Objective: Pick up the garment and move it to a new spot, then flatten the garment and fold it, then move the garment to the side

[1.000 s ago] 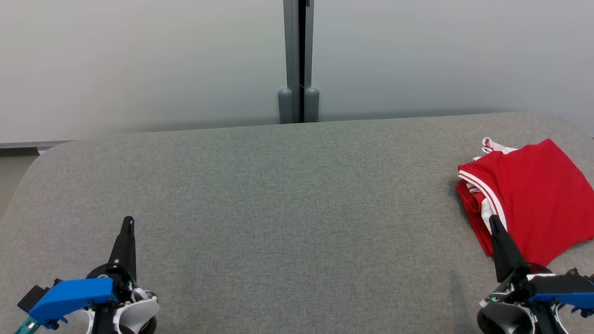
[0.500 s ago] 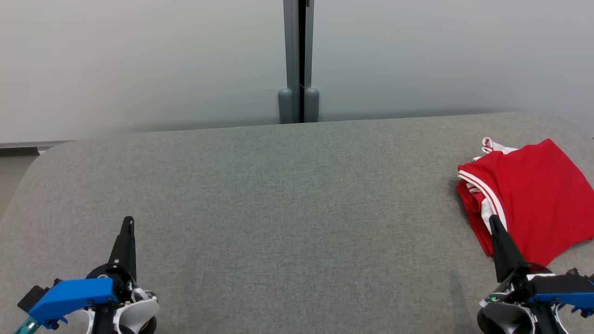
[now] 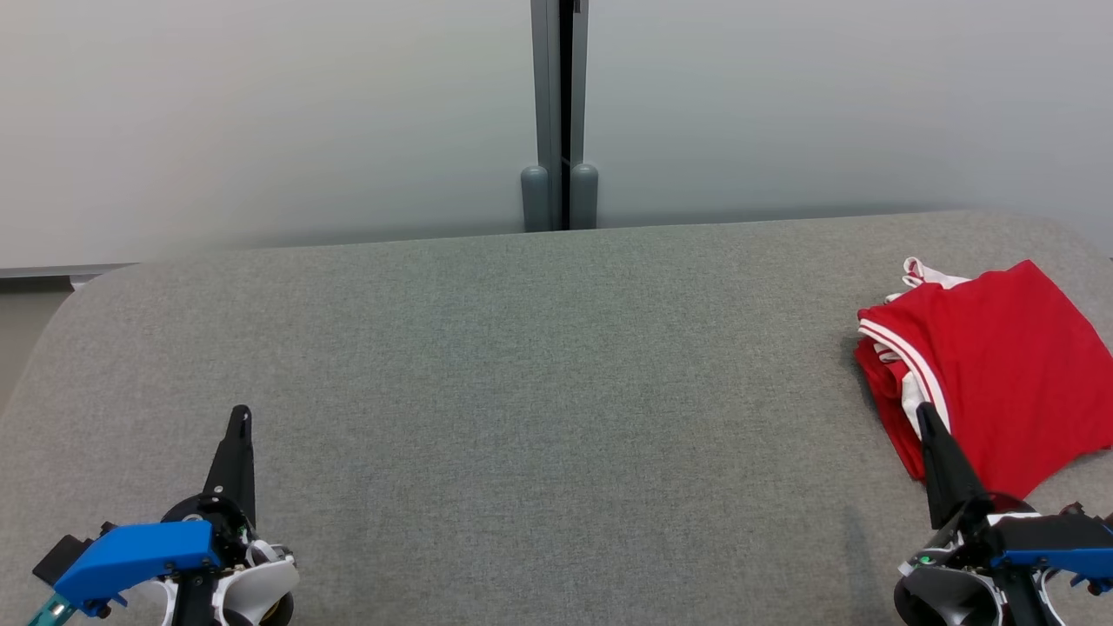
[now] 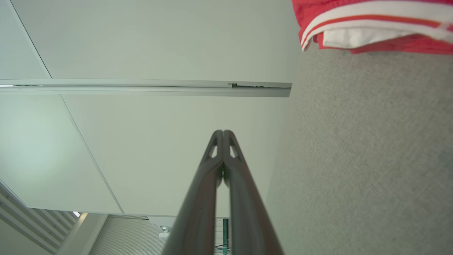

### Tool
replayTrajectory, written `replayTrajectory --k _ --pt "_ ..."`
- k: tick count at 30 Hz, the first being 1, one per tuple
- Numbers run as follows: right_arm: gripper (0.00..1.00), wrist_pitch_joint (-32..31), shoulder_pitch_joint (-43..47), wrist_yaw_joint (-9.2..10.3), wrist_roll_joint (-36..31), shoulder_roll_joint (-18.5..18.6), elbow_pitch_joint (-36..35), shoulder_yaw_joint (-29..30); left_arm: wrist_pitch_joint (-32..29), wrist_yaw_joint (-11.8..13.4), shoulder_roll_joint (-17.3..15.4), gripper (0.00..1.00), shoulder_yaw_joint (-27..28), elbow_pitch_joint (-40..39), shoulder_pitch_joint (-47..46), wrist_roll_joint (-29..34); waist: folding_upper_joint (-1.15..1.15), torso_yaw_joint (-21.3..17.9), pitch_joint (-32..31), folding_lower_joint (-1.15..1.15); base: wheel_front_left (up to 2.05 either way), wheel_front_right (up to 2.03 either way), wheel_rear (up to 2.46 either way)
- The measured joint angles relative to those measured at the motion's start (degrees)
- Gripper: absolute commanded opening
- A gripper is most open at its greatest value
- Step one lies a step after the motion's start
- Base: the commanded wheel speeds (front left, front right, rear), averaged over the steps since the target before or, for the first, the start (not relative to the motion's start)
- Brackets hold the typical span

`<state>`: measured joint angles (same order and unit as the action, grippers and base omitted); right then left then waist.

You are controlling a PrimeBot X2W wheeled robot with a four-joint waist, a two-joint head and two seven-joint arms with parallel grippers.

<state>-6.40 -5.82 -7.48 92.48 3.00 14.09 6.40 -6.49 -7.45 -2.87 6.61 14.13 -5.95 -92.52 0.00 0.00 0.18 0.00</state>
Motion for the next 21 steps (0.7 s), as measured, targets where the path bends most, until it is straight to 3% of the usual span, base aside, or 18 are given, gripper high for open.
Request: replayTrajectory --k 21 --pt "0.0 0.0 -0.1 0.0 0.0 0.0 0.0 0.0 0.0 0.0 0.0 0.0 0.0 0.0 0.0 0.0 0.0 0.0 0.0 0.01 0.0 0.0 0.0"
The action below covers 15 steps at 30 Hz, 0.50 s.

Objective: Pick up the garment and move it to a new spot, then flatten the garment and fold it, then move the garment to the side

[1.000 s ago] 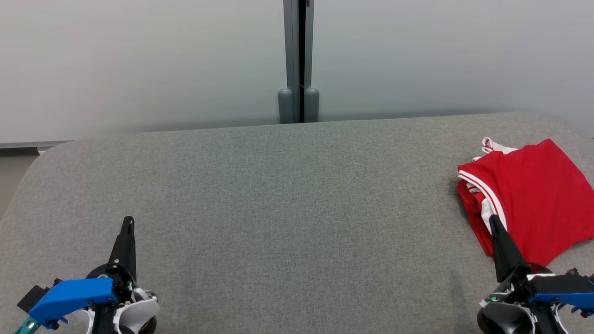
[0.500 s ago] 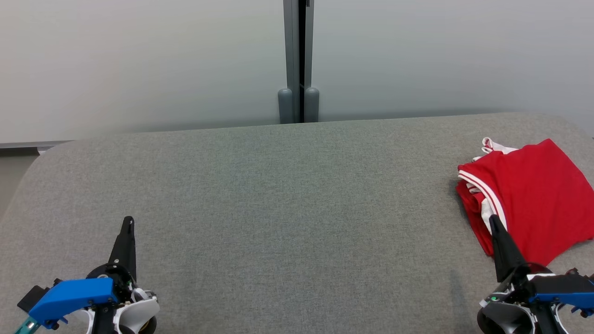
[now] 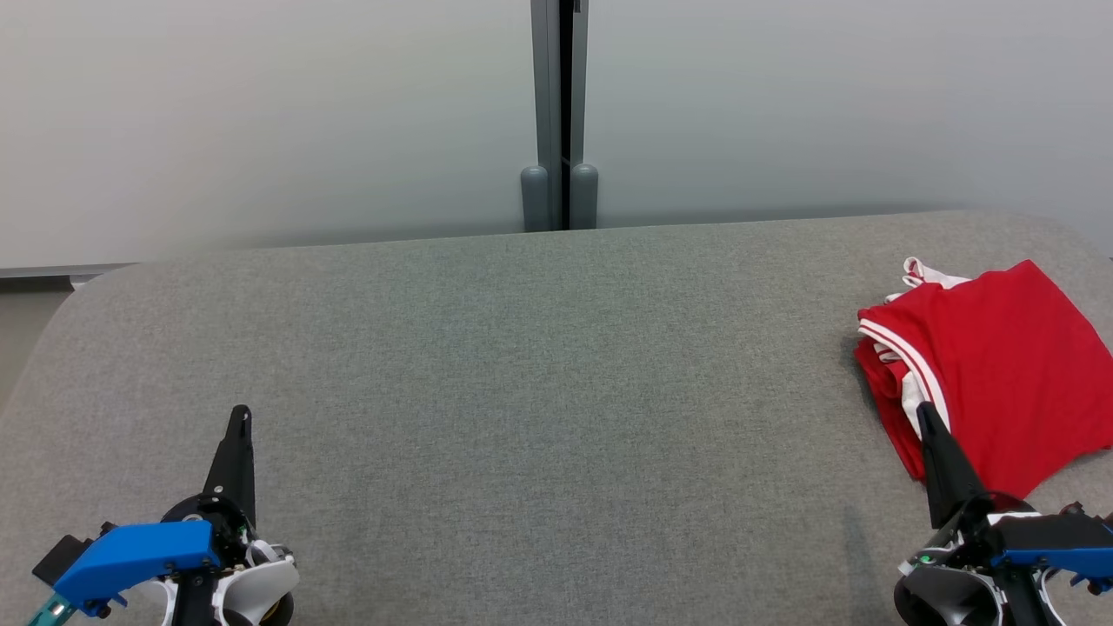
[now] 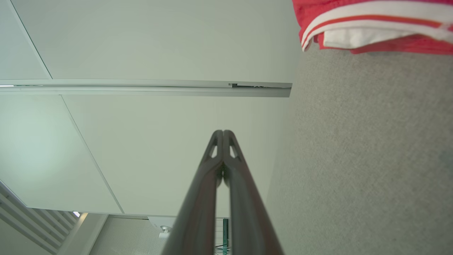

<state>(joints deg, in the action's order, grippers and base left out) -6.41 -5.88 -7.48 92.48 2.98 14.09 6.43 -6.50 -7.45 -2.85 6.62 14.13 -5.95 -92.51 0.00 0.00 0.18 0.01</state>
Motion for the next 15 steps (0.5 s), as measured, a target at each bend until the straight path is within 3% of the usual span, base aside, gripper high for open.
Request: replayTrajectory --k 15 --pt "0.0 0.0 0.0 0.0 0.0 0.0 0.0 0.0 0.0 0.0 0.0 0.0 0.0 0.0 0.0 0.0 0.0 0.0 0.0 0.0 0.0 0.0 0.0"
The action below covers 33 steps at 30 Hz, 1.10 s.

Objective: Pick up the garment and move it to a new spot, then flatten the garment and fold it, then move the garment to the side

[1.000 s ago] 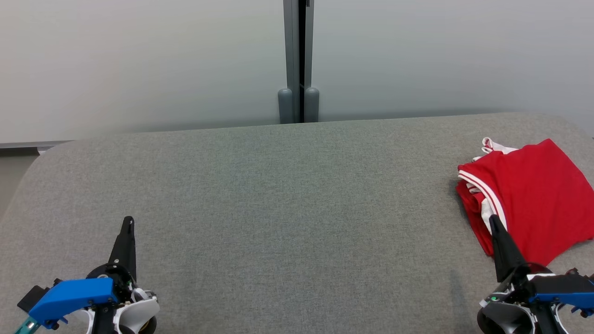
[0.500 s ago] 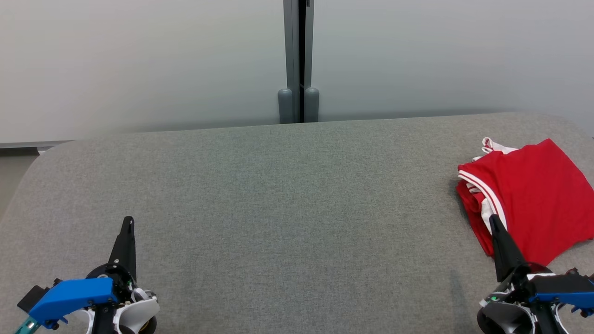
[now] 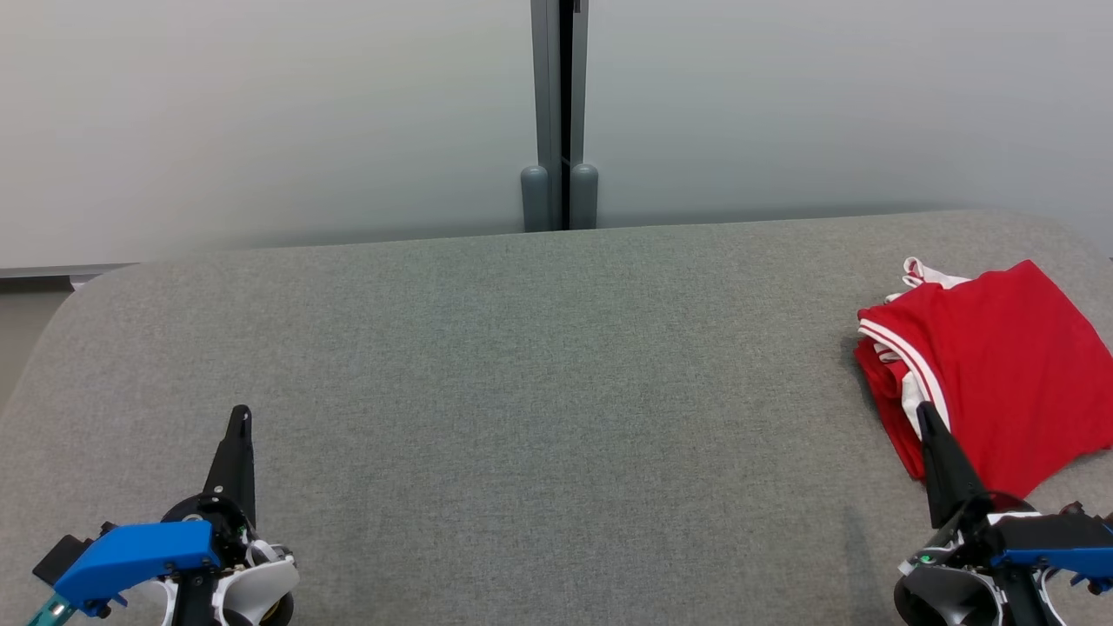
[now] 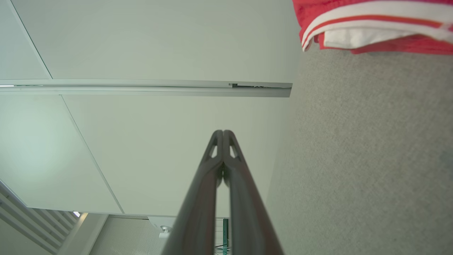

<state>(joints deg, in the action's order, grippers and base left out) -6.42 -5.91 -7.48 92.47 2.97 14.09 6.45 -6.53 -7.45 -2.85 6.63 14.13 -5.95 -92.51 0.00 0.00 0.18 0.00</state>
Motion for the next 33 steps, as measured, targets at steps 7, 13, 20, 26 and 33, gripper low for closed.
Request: replayTrajectory --k 7,13,20,26,33 --pt "0.0 0.0 0.0 0.0 0.0 0.0 0.0 0.0 0.0 0.0 0.0 0.0 0.0 0.0 0.0 0.0 0.0 0.0 0.0 -0.01 0.0 0.0 0.0" --pt "0.0 0.0 0.0 0.0 0.0 0.0 0.0 0.0 0.0 0.0 0.0 0.0 0.0 0.0 0.0 0.0 0.0 0.0 0.0 -0.01 0.0 0.0 0.0" --pt "0.0 0.0 0.0 0.0 0.0 0.0 0.0 0.0 0.0 0.0 0.0 0.0 0.0 0.0 0.0 0.0 0.0 0.0 0.0 -0.01 0.0 0.0 0.0" --pt "0.0 0.0 0.0 0.0 0.0 0.0 0.0 0.0 0.0 0.0 0.0 0.0 0.0 0.0 0.0 0.0 0.0 0.0 0.0 -0.01 0.0 0.0 0.0" --pt "0.0 0.0 0.0 0.0 0.0 0.0 0.0 0.0 0.0 0.0 0.0 0.0 0.0 0.0 0.0 0.0 0.0 0.0 0.0 -0.01 0.0 0.0 0.0"
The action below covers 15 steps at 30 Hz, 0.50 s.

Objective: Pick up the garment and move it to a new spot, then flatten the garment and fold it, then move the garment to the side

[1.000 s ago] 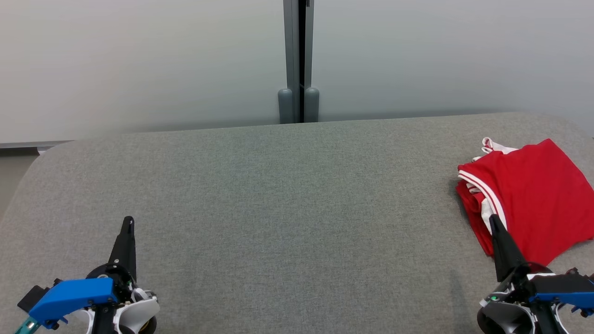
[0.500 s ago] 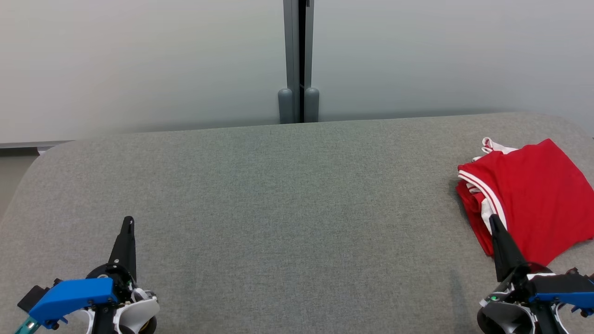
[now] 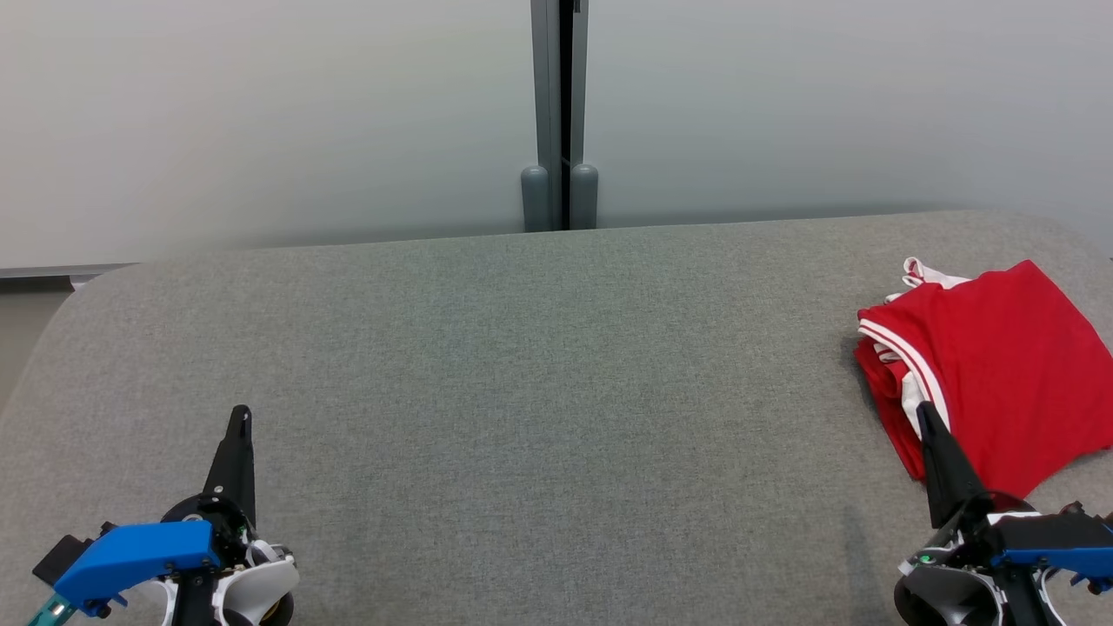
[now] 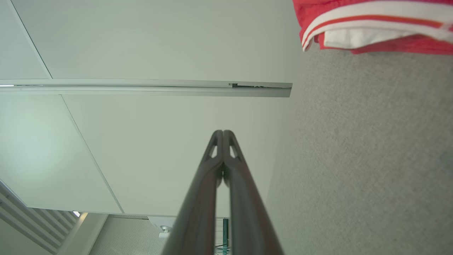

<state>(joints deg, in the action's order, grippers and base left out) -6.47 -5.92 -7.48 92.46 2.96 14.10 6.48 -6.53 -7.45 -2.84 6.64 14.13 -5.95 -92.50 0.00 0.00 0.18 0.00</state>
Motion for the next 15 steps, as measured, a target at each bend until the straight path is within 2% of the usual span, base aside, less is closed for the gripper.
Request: replayTrajectory --k 15 --pt "0.0 0.0 0.0 0.0 -0.1 0.0 0.0 0.0 0.0 0.0 0.0 0.0 0.0 0.0 0.0 0.0 0.0 0.0 0.0 0.0 0.0 0.0 0.0"
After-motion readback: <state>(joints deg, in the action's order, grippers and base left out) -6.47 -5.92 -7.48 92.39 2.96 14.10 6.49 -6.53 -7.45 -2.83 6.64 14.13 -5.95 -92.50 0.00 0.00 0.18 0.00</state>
